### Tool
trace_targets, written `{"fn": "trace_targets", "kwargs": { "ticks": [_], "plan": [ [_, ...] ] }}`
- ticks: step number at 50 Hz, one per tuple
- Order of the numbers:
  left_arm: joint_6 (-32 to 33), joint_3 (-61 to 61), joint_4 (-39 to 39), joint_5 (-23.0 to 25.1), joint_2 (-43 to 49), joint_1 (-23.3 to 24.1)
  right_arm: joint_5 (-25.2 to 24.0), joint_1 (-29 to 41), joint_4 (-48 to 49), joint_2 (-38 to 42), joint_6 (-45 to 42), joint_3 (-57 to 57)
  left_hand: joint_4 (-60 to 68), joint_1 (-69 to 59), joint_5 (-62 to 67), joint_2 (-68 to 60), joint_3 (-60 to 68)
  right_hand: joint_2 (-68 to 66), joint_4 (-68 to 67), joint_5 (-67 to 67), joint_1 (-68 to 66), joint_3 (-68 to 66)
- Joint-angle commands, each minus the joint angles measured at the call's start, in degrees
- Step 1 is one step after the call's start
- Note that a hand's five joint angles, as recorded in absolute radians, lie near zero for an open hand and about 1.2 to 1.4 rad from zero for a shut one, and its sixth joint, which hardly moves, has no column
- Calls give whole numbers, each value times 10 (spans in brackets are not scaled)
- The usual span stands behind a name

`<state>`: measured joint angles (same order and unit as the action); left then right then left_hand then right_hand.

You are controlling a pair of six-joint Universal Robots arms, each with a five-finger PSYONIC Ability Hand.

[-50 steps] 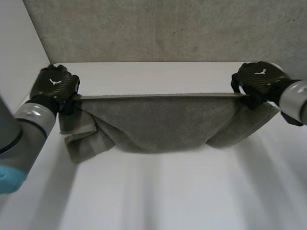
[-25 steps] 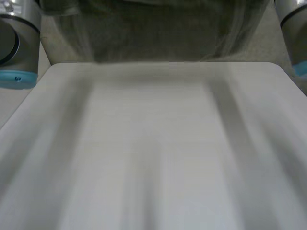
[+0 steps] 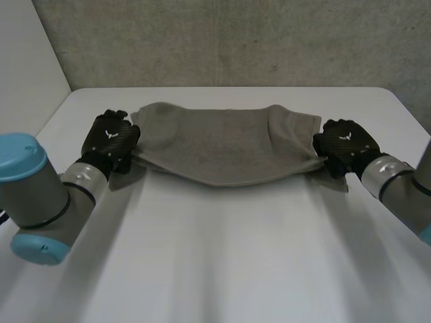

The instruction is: Fold the towel.

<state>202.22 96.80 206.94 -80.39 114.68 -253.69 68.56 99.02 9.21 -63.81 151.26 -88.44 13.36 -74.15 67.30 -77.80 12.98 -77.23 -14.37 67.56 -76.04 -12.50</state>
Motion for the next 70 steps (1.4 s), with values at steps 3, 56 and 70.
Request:
{"fn": "trace_targets", "kwargs": {
  "ticks": [3, 56, 70],
  "plan": [
    [1, 84, -39, -1, -152, -17, -26, -59, -59, -186, -4, -60, -34, -58, 27, -22, -30, -28, 44, 24, -40, 25],
    [187, 44, -135, -2, -82, -35, -12, -87, -179, -94, -102, 35, -34, 31, -63, 68, -30, -28, 44, 24, -40, 25],
    [187, 24, -219, 13, -173, -48, -20, -90, -191, -148, -55, 23, -34, -58, 27, -22, -30, -28, 44, 24, -40, 25]
  ]
}}
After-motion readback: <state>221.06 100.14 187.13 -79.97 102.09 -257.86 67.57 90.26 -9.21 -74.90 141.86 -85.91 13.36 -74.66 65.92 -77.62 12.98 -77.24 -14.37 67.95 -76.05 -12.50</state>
